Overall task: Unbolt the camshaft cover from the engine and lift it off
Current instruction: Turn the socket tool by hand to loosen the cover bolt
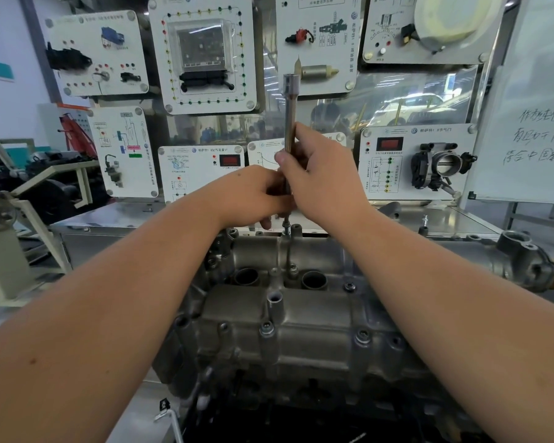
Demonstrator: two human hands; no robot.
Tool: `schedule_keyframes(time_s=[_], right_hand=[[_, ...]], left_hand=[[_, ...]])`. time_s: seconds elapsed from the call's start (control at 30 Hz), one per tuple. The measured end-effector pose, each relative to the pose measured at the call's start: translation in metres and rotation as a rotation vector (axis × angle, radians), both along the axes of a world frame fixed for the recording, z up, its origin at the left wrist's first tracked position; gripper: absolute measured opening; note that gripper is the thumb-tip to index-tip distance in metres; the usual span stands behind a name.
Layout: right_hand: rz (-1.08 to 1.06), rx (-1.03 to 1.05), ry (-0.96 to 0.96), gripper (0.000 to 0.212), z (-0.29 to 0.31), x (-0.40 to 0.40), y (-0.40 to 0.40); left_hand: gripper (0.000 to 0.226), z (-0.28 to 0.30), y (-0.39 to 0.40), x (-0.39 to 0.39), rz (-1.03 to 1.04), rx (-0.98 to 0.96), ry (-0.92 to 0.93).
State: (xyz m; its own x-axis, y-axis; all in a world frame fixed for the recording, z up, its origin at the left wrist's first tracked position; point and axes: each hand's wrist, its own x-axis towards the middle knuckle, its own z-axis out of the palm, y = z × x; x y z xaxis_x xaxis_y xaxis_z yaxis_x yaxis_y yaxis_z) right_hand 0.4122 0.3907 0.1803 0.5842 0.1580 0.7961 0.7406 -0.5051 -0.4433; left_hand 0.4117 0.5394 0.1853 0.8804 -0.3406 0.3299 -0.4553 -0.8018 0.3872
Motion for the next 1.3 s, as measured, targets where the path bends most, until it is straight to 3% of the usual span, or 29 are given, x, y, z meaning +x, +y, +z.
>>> schedule_keyframes(time_s=[0.1, 0.23, 0.43, 0.7, 0.8, 1.13, 1.3], right_hand=[[0.027, -0.001, 0.035, 0.020, 0.0016, -0.0011, -0.0016], [0.051, 0.002, 0.063, 0.046, 0.0001, -0.0044, 0.0006], [0.052, 0.043, 0.029, 0.025, 0.0013, -0.0027, 0.0001], [0.015, 0.030, 0.034, 0.055, -0.0010, -0.0059, 0.0016], [0.013, 0.062, 0.011, 0.051, -0.0001, -0.0053, 0.0016], [0.024, 0.039, 0.022, 0.043, -0.0014, -0.0049, 0.0023], [-0.013, 0.026, -0.021, 0.019, -0.0009, -0.0025, 0.0030]], left_hand=[[0.011, -0.0003, 0.0008, -0.0005, -0.009, -0.011, 0.008], [0.015, 0.0008, 0.0015, 0.0001, -0.011, 0.008, 0.009], [0.009, 0.0004, -0.0003, 0.0000, -0.024, 0.009, 0.013], [0.012, 0.0019, -0.0003, -0.0017, 0.011, 0.044, -0.008], [0.021, 0.0015, -0.0005, -0.0005, 0.034, 0.060, -0.020], [0.011, 0.0017, 0.0004, -0.0024, -0.001, 0.017, -0.015], [0.008, 0.0006, -0.0001, -0.0010, -0.010, -0.008, -0.019]])
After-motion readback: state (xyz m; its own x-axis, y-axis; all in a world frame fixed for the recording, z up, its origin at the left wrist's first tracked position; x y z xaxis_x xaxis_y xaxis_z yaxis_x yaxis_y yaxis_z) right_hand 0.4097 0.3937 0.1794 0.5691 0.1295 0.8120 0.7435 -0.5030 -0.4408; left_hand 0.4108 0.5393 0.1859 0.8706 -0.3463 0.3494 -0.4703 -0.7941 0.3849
